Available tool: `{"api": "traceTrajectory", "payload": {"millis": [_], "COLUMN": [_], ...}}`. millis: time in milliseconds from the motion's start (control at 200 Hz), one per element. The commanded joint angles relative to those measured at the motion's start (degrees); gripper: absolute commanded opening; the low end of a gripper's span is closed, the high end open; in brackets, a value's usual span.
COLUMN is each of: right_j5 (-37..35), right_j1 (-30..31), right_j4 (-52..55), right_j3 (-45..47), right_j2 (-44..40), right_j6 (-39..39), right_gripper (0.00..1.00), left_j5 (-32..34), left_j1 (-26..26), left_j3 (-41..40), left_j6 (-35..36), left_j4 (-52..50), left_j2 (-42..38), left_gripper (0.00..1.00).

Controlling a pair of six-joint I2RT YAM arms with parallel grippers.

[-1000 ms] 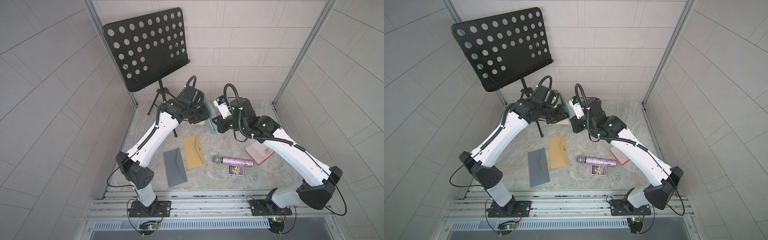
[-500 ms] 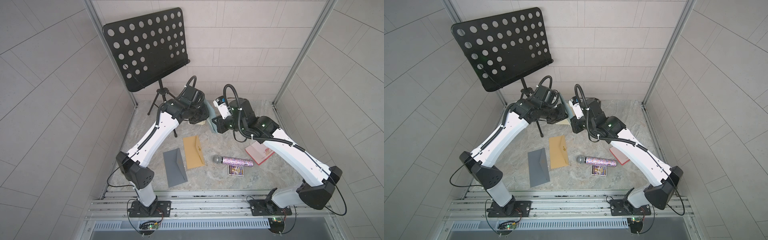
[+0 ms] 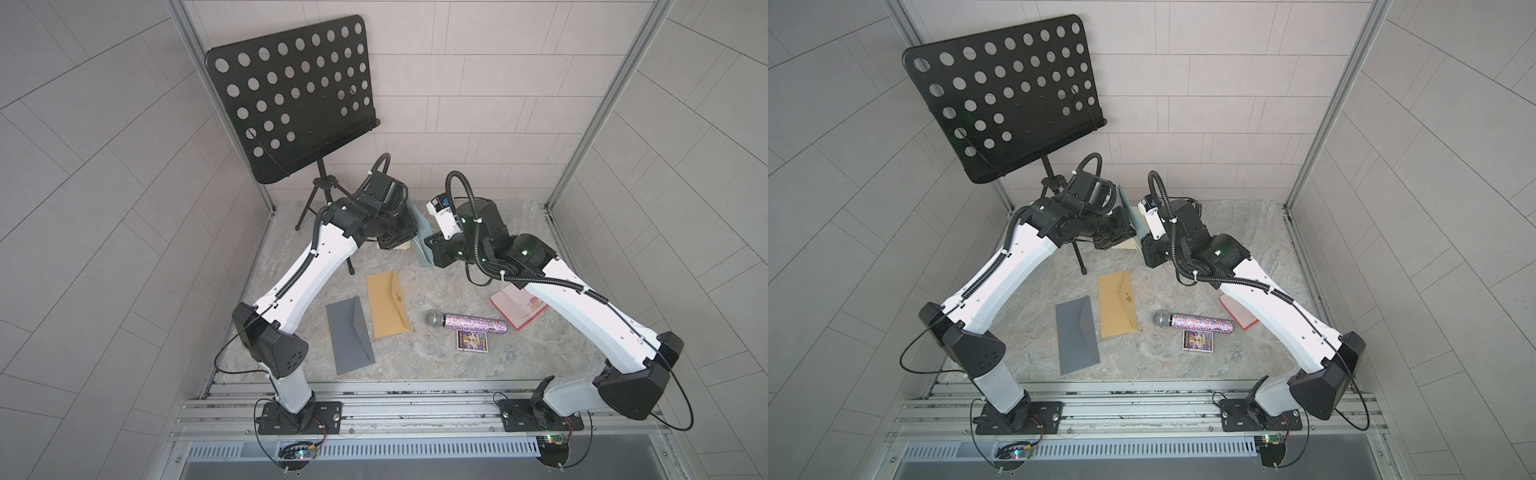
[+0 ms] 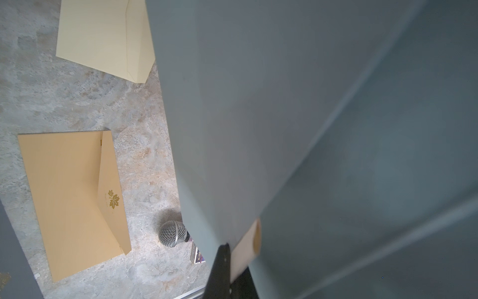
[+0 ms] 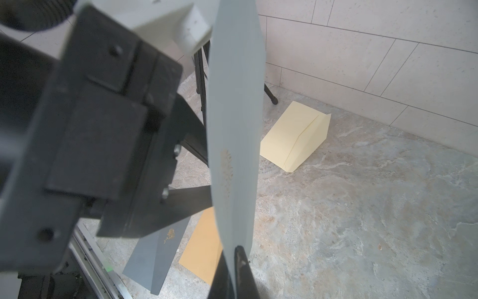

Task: Take the letter paper out of the envelope
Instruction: Take out the letter paper from the envelope.

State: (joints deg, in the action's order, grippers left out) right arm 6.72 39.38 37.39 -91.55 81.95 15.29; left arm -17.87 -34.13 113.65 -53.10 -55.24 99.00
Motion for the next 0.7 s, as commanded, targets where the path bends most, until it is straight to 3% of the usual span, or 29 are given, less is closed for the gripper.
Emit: {"api": "traceTrajectory", "payload": {"millis": [0,330,545,695], "right_j5": [-2.8,-3.4,-2.1,-1.5], "right_j1": [0.0,0.0,0.1,0.1], "right_j4": [3.3,3.3,2.8,2.8], "right_j3": [1.9,2.9,2.9,2.7], "right_j2": [0.9,1.4,1.0,0.8], "right_j6": [0.0,-0.8,-0.5,-0.3], "right_gripper": [0.00,0.00,0.00,0.00], "left_j5": [-2.9,-5.9,-6.8,-7.6], "left_j1": [-0.2,0.6,0.5,0.6], "left_j3": [0.3,-3.0,-3.3,-3.3], "left_j6": [-3.9,-10.2,-9.7,-9.3], "left_j4": [0.8,3.1,2.9,3.1], "left_j2": [-1.1,-1.5,-0.5,0.1], "left_gripper": [0.00,0.00,0.00,0.07]}}
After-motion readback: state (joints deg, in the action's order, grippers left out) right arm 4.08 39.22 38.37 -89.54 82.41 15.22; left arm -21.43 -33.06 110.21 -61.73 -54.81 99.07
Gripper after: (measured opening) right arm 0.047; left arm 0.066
